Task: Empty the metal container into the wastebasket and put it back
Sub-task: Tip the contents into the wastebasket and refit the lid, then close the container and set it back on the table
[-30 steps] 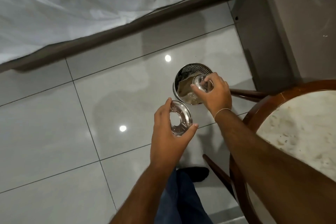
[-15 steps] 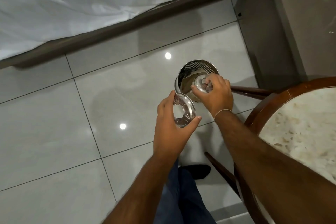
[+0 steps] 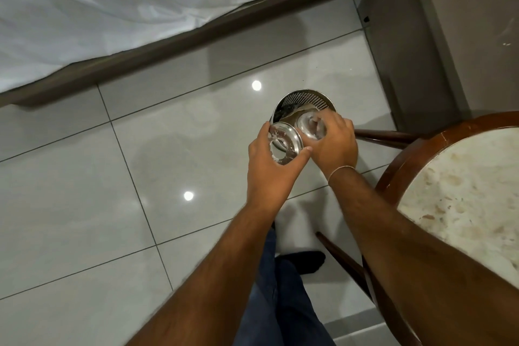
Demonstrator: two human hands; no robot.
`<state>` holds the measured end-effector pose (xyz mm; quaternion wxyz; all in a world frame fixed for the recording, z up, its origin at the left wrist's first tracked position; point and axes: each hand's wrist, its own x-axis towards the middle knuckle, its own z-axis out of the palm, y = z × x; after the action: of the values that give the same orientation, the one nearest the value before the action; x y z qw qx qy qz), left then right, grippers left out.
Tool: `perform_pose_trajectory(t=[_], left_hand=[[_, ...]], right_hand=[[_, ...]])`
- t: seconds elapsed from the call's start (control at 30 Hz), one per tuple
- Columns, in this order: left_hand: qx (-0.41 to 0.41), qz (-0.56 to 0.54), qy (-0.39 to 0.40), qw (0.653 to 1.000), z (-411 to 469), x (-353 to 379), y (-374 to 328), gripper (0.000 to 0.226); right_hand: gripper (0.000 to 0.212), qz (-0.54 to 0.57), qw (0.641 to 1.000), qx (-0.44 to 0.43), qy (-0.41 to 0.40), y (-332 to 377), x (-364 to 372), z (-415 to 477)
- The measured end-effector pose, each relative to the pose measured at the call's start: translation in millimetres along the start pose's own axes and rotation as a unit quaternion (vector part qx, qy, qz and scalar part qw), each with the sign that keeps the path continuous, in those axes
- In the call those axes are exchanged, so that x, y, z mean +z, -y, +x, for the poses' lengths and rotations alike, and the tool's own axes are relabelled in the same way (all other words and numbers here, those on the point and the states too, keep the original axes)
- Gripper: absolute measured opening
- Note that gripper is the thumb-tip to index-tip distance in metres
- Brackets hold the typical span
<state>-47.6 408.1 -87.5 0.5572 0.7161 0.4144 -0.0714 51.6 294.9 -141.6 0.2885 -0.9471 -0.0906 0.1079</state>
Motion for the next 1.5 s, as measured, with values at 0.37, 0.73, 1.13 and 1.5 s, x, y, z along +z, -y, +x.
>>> perform_pose_trajectory(t=[0.37, 0.73, 1.13, 1.5], left_hand=[[0.000, 0.005, 0.008, 1.000, 3, 11, -2, 0.104], [0.017, 0.027, 0.003, 0.999, 11, 19, -8, 0.105], [0.122, 0.135, 0.066, 0.981, 19, 51, -41, 0.110], [0.232, 0.217, 0.246, 0.916, -32, 114, -88, 0.106]], right_hand=[[0.052, 0.018, 0.999, -0.015, -0.039, -4, -3, 4], [0.032, 0.390, 0.863, 0.318, 0.036, -9, 1, 18], [0.074, 0.591, 0.687, 0.405, 0.126, -28, -42, 4], [0.059, 0.688, 0.583, 0.432, -0.009, -56, -125, -71]])
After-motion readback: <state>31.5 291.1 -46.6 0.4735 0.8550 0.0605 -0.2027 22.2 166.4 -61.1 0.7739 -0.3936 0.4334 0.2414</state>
